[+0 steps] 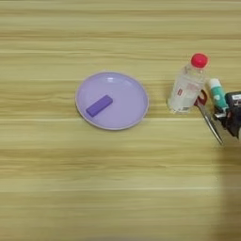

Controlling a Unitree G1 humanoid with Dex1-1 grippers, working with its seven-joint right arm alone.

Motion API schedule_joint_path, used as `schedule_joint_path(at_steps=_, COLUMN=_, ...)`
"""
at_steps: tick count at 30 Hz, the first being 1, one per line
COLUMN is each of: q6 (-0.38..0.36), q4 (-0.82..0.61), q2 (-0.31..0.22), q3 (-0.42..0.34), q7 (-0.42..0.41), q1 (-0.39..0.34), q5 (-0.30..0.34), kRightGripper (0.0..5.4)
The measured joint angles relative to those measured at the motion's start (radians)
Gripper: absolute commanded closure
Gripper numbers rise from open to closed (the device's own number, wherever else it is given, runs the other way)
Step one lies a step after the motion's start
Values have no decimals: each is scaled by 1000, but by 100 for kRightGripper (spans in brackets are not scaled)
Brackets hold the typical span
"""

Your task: Move the objects on the table

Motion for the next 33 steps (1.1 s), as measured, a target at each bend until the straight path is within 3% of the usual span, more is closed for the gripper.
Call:
schedule_joint_path(at_steps=5, q6=2, q4=-3, q2=0, q3=3, q7=1, q1=1, q5=1, kRightGripper=374)
schedule_joint_path(at_steps=22, q6=15, q4=-60, q2=1, q3=5, q7=-2, q1=25, q5=8, kRightGripper=130)
schedule_joint_path(at_steps=33, q6=47, q4=-129, q2=3, q3=6, q7=-3, q1=50, q5=8, kRightGripper=17)
